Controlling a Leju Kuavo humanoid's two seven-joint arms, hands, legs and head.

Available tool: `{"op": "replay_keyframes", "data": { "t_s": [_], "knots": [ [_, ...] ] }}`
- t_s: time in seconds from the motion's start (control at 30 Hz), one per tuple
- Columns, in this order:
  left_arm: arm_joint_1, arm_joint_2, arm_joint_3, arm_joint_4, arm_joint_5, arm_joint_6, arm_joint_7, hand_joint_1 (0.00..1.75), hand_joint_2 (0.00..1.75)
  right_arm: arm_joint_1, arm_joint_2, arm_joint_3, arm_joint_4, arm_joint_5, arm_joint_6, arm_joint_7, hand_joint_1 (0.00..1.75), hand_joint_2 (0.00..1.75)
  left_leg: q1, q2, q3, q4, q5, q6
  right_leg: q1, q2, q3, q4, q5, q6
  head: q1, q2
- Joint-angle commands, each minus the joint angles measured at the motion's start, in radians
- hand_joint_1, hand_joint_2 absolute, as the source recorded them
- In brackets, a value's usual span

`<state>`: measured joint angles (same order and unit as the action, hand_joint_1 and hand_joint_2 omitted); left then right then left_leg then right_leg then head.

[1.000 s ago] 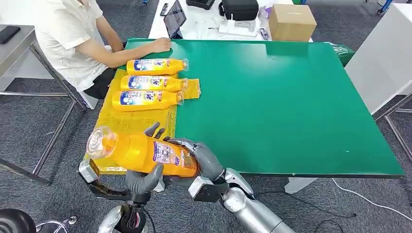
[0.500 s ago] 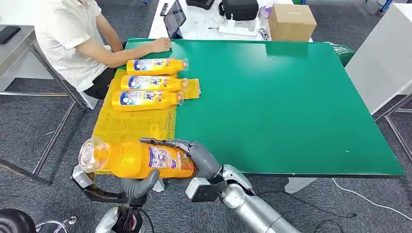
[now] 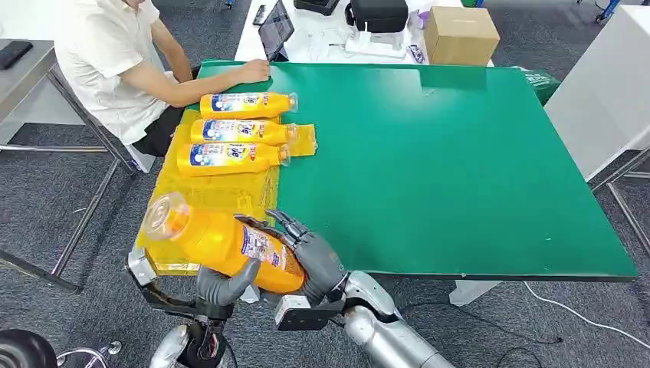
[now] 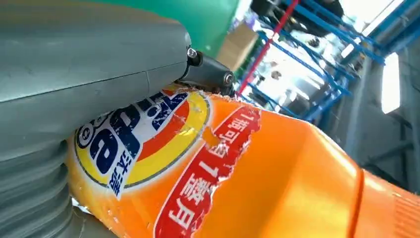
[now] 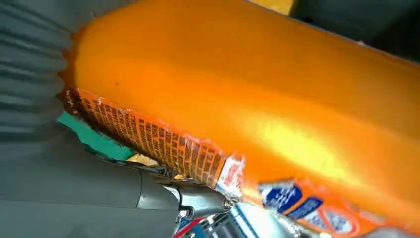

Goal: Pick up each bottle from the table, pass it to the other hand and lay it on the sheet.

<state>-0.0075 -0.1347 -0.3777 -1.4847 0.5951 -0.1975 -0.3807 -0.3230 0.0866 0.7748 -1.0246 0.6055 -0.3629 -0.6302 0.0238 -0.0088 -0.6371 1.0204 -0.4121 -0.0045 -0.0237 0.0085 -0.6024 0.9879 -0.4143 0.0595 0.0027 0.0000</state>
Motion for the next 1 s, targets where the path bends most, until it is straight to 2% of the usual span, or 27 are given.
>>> {"op": "replay_keyframes", "data": {
  "t_s": [0.03, 0.23, 0.3, 0.4, 0.43, 0.57, 0.63, 0.67, 0.7, 0.8, 1.0],
  "knots": [
    [-0.062, -0.019, 0.017, 0.082, 0.011, 0.036, 0.010, 1.75, 1.75, 0.008, 0.003, 0.020, 0.057, 0.024, -0.070, 0.002, 0.00, 0.00, 0.000, -0.001, 0.005, -0.001, -0.001, 0.002, 0.001, -0.002, 0.006, -0.002, -0.002, -0.003, 0.000, 0.000],
    [-0.069, -0.025, 0.047, 0.108, 0.026, 0.078, 0.012, 1.75, 1.75, 0.012, 0.002, -0.020, 0.075, 0.050, -0.221, 0.021, 0.00, 0.00, 0.000, -0.001, 0.006, -0.001, -0.001, 0.002, 0.001, -0.002, 0.006, -0.002, -0.002, -0.003, 0.000, 0.000],
    [-0.073, -0.016, 0.062, 0.109, -0.057, 0.205, -0.007, 1.75, 1.75, 0.037, 0.002, -0.063, 0.057, 0.062, -0.331, 0.010, 0.00, 0.00, 0.000, -0.001, 0.005, -0.001, -0.001, 0.002, 0.001, -0.002, 0.006, -0.002, -0.001, -0.002, 0.000, 0.000],
    [-0.077, -0.010, 0.061, 0.112, -0.056, 0.203, -0.006, 1.75, 1.75, 0.043, -0.006, -0.063, 0.049, 0.063, -0.331, 0.009, 0.00, 0.00, 0.000, -0.001, 0.004, -0.001, -0.001, 0.001, 0.001, -0.002, 0.005, -0.001, -0.001, -0.002, 0.000, 0.000],
    [-0.077, -0.010, 0.061, 0.112, -0.056, 0.203, -0.006, 1.75, 1.75, 0.043, -0.006, -0.063, 0.049, 0.063, -0.331, 0.009, 0.00, 0.00, 0.000, -0.001, 0.009, -0.002, -0.002, 0.003, 0.002, -0.003, 0.010, -0.003, -0.003, -0.005, 0.000, 0.000],
    [-0.077, -0.010, 0.061, 0.112, -0.056, 0.203, -0.006, 1.75, 1.75, 0.043, -0.006, -0.063, 0.049, 0.063, -0.331, 0.009, 0.00, 0.00, 0.000, -0.001, 0.003, -0.001, -0.001, 0.001, 0.001, -0.002, 0.004, -0.001, -0.001, -0.002, 0.000, 0.000],
    [-0.083, -0.009, 0.054, 0.118, -0.134, 0.307, -0.025, 1.75, 1.75, 0.097, 0.028, -0.206, -0.030, 0.174, -0.335, -0.017, 0.00, 0.00, 0.000, 0.000, 0.006, -0.001, -0.002, 0.002, 0.001, -0.001, 0.007, -0.002, -0.002, -0.003, 0.000, 0.000],
    [-0.089, -0.007, 0.056, 0.123, -0.157, 0.354, -0.027, 1.75, 1.75, 0.159, 0.077, -0.333, -0.113, 0.259, -0.335, -0.068, 0.00, 0.00, 0.000, 0.000, 0.004, -0.001, -0.001, 0.001, 0.000, -0.001, 0.004, -0.001, -0.001, -0.002, 0.000, 0.000],
    [-0.094, -0.004, 0.067, 0.131, -0.163, 0.388, -0.023, 1.75, 1.75, 0.194, 0.088, -0.379, -0.214, 0.297, -0.335, -0.068, 0.00, 0.00, 0.000, -0.002, 0.004, -0.001, -0.001, 0.002, 0.001, -0.004, 0.005, -0.001, -0.002, -0.003, 0.000, 0.000],
    [-0.113, 0.008, 0.082, 0.166, -0.249, 0.505, -0.031, 1.75, 1.75, 0.241, 0.104, -0.430, -0.345, 0.343, -0.335, -0.068, 0.00, 0.00, -0.001, -0.003, 0.002, 0.000, -0.001, 0.001, 0.000, -0.004, 0.003, 0.001, -0.003, -0.003, 0.001, 0.000],
    [-0.143, 0.033, 0.108, 0.211, -0.335, 0.580, -0.034, 1.75, 1.75, 0.227, 0.101, -0.424, -0.299, 0.264, -0.335, -0.068, 0.00, 0.00, 0.000, 0.000, 0.006, -0.002, -0.001, 0.002, 0.001, -0.002, 0.006, -0.002, -0.001, -0.003, 0.000, 0.000]
  ]
}}
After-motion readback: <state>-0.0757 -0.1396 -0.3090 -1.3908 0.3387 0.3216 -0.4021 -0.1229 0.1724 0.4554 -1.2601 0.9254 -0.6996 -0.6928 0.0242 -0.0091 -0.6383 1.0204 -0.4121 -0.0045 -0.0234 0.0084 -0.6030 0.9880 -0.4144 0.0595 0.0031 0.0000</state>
